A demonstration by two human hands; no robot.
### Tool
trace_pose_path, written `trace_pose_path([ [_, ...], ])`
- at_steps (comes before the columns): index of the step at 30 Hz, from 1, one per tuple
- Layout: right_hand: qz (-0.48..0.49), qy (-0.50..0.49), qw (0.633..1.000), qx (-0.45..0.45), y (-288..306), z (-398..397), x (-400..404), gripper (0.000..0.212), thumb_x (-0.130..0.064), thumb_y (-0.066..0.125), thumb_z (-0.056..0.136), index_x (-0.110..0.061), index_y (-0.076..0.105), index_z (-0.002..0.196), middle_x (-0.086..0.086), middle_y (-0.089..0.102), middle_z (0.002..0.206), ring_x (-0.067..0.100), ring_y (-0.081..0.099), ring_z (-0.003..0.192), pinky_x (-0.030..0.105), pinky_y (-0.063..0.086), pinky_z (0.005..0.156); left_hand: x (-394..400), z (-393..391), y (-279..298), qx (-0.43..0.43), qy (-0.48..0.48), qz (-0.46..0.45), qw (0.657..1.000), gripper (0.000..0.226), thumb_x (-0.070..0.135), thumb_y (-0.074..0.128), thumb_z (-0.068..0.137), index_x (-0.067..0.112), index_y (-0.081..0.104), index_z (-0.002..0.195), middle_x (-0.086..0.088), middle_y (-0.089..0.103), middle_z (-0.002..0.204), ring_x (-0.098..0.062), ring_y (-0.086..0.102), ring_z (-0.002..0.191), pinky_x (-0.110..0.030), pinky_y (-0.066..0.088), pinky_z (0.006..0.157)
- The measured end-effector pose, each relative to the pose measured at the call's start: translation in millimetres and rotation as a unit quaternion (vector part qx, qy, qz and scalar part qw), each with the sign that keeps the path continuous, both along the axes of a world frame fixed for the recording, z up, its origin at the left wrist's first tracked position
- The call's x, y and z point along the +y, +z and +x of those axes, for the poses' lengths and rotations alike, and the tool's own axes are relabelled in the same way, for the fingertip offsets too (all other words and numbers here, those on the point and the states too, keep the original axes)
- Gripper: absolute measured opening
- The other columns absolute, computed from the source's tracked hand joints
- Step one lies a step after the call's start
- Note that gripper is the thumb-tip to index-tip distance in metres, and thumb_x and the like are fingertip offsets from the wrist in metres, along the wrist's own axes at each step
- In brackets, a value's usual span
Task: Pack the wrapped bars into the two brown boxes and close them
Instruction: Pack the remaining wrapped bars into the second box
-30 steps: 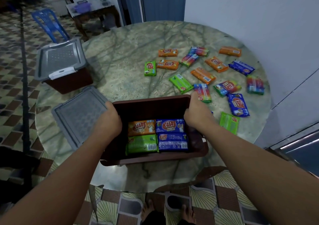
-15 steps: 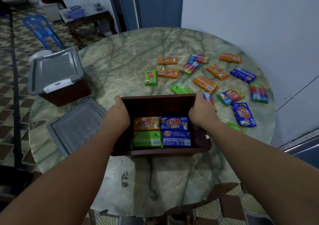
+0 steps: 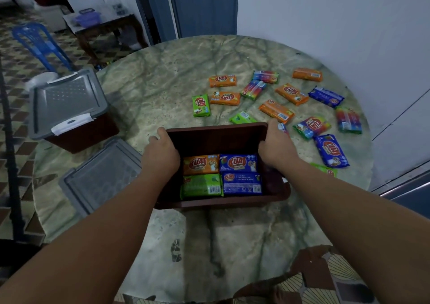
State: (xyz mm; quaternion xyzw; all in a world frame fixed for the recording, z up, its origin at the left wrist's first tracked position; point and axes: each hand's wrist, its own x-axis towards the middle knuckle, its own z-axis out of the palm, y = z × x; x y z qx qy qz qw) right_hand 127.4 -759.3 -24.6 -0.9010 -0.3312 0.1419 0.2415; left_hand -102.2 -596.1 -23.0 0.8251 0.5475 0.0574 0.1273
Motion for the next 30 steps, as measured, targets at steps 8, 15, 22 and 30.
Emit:
trace_pose_path([
  [8,0.075,0.001,0.985,0.153,1.4,17.0,-4.6,0.048,-0.059,0.038,0.097,-0.019,0.047,0.123,0.006,0.06,0.114,0.028,0.059,0.104,0.049,0.049,0.091,-35.6,38.4,25.9,-0.051,-0.012,0.199,0.979,0.056,0.043,0.046,0.091,0.006,0.047,0.132,-0.022,0.045,0.126,-0.039,0.043,0.111,-0.048,0.037,0.093],
  [15,0.07,0.014,0.986,0.15,6.6,69.2,-40.8,0.045,-0.049,0.028,0.103,-0.014,0.052,0.117,0.014,0.058,0.116,0.035,0.055,0.105,0.046,0.043,0.085,-94.8,137.1,59.9,-0.155,-0.149,0.059,0.975,0.024,0.035,0.059,0.094,0.015,0.058,0.107,-0.006,0.062,0.096,-0.026,0.059,0.085,-0.041,0.05,0.072],
  [22,0.025,0.003,0.991,0.128,-5.2,100.7,-88.2,0.029,-0.045,0.05,0.099,-0.018,0.055,0.111,0.008,0.065,0.111,0.031,0.061,0.104,0.044,0.05,0.088,-143.0,194.9,55.8,-0.127,-0.275,-0.001,0.953,0.015,0.028,0.06,0.096,0.013,0.059,0.097,-0.003,0.061,0.086,-0.021,0.058,0.078,-0.039,0.047,0.064],
  [30,-0.105,0.041,0.986,0.123,-17.8,108.6,-129.9,0.06,-0.04,0.069,0.094,-0.011,0.046,0.141,0.008,0.055,0.132,0.031,0.053,0.128,0.035,0.047,0.095,-179.4,226.9,25.8,0.008,-0.347,-0.051,0.937,0.02,0.025,0.064,0.091,0.012,0.059,0.106,-0.011,0.065,0.104,-0.029,0.06,0.097,-0.043,0.052,0.081],
])
